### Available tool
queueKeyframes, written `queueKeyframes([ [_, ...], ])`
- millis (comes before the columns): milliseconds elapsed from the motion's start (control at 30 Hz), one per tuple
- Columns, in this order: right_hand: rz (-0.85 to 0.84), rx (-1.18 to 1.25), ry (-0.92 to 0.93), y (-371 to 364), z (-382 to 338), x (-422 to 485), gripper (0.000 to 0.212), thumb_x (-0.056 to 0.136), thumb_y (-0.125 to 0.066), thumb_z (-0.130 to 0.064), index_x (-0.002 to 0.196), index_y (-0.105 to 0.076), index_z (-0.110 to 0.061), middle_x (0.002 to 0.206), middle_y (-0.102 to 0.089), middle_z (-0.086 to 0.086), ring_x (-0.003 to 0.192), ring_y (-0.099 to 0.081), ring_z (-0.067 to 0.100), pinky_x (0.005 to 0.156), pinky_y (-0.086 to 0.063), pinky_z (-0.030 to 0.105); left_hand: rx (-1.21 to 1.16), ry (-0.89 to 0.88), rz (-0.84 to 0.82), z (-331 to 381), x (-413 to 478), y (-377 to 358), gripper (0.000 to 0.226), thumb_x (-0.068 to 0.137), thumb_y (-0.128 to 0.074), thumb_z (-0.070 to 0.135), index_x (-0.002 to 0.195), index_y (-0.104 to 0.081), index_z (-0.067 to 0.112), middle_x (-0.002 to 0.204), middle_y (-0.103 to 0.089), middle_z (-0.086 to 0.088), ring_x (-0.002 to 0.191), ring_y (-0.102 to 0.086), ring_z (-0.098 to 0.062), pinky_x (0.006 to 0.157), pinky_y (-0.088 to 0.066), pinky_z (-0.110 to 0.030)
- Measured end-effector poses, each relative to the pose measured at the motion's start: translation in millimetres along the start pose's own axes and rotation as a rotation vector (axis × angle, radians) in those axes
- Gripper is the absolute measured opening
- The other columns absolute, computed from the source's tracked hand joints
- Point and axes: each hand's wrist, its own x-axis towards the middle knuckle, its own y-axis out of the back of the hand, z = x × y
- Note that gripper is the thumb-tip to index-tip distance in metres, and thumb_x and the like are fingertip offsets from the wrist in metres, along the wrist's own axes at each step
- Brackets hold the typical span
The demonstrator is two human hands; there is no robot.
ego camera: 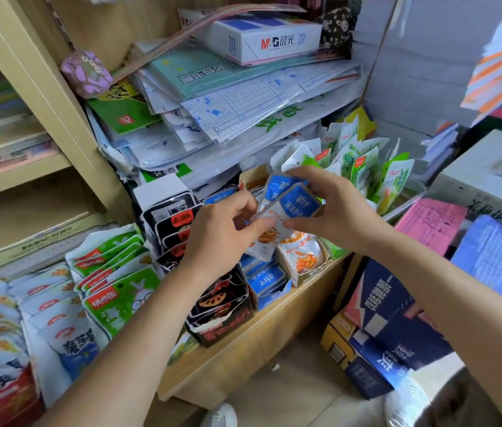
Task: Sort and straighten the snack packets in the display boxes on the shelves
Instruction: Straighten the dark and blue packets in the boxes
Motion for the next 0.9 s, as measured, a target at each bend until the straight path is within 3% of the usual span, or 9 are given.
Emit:
queueKeyframes([
  [100, 0.052, -0.136, -0.041, 0, 4, 3, 0.04, 0.069, -0.089, -0.031, 0.094, -0.063, -0.016, 0.095, -0.069, 0.004, 0.086, -0.067, 0.026, 0.068, -0.056, 0.05, 0.088, -0.028, 0.012, 1, 0, 1, 0.019, 0.083, -0.079, 0.043, 0.074, -0.063, 0.036, 0.064, -0.062, 0.019, 0.058, -0.056, -0.007, 0.055, -0.045, -0.027],
  [167, 0.057, -0.196, -0.013, 1, 4, 4, 0.037, 0.07, -0.089, -0.03, 0.087, -0.062, -0.013, 0.087, -0.069, 0.005, 0.078, -0.064, 0.023, 0.067, -0.054, 0.046, 0.152, -0.046, -0.004, 1, -1, 5, 0.013, 0.08, -0.08, 0.047, 0.088, -0.072, 0.039, 0.072, -0.064, 0.019, 0.065, -0.058, -0.004, 0.059, -0.048, -0.028],
  [233, 0.076, -0.21, 0.005, 4, 3, 6, 0.033, 0.073, -0.088, -0.026, 0.089, -0.063, -0.012, 0.083, -0.068, 0.004, 0.075, -0.063, 0.022, 0.064, -0.053, 0.043, 0.236, -0.064, 0.021, -2, 0, 14, 0.032, 0.078, -0.077, 0.054, 0.107, -0.073, 0.042, 0.089, -0.065, 0.024, 0.084, -0.061, -0.005, 0.073, -0.05, -0.028],
  [300, 0.138, -0.159, -0.002, 8, 2, 8, 0.033, 0.075, -0.086, -0.022, 0.099, -0.066, -0.012, 0.088, -0.071, 0.004, 0.079, -0.068, 0.022, 0.069, -0.058, 0.045, 0.383, -0.105, 0.112, -9, 3, 28, 0.048, 0.077, -0.07, 0.061, 0.118, -0.071, 0.037, 0.103, -0.066, 0.024, 0.1, -0.057, -0.008, 0.084, -0.041, -0.028],
  [367, 0.21, -0.032, -0.005, 10, 0, 10, 0.036, 0.078, -0.085, -0.014, 0.11, -0.07, -0.014, 0.098, -0.074, 0.0, 0.087, -0.072, 0.011, 0.074, -0.061, 0.033, 0.528, -0.064, 0.155, -18, 5, 39, 0.053, 0.075, -0.066, 0.061, 0.121, -0.07, 0.035, 0.114, -0.069, 0.017, 0.111, -0.053, -0.012, 0.089, -0.031, -0.028],
  [433, 0.29, 0.074, 0.001, 6, -3, 12, 0.03, 0.079, -0.083, -0.009, 0.108, -0.073, -0.013, 0.095, -0.075, -0.003, 0.083, -0.071, 0.002, 0.073, -0.057, 0.021, 0.639, 0.012, 0.11, -25, 5, 45, 0.057, 0.073, -0.062, 0.066, 0.122, -0.069, 0.037, 0.12, -0.067, 0.018, 0.119, -0.049, -0.014, 0.094, -0.025, -0.029],
  [667, 0.392, 0.12, 0.0, -23, -3, 33, 0.022, 0.082, -0.079, -0.007, 0.102, -0.075, -0.015, 0.089, -0.072, -0.016, 0.075, -0.067, -0.007, 0.068, -0.048, 0.009, 0.665, 0.092, -0.013, -25, 1, 41, 0.031, 0.077, -0.069, 0.066, 0.103, -0.073, 0.051, 0.122, -0.065, 0.007, 0.118, -0.047, -0.015, 0.098, -0.027, -0.029],
  [800, 0.236, 0.031, -0.037, -32, 1, 46, 0.024, 0.084, -0.079, -0.012, 0.107, -0.074, -0.016, 0.087, -0.073, -0.013, 0.074, -0.067, -0.006, 0.064, -0.049, 0.01, 0.632, 0.132, -0.047, -29, -1, 44, 0.025, 0.075, -0.072, 0.064, 0.098, -0.074, 0.054, 0.128, -0.062, 0.007, 0.12, -0.047, -0.022, 0.098, -0.028, -0.03],
  [900, 0.032, -0.177, 0.002, -27, -1, 49, 0.022, 0.084, -0.078, -0.011, 0.104, -0.072, -0.017, 0.077, -0.065, -0.015, 0.064, -0.058, -0.015, 0.058, -0.04, 0.005, 0.572, 0.058, -0.009, -31, -2, 45, 0.016, 0.076, -0.076, 0.056, 0.09, -0.077, 0.048, 0.112, -0.067, 0.016, 0.117, -0.051, -0.015, 0.097, -0.028, -0.03],
])
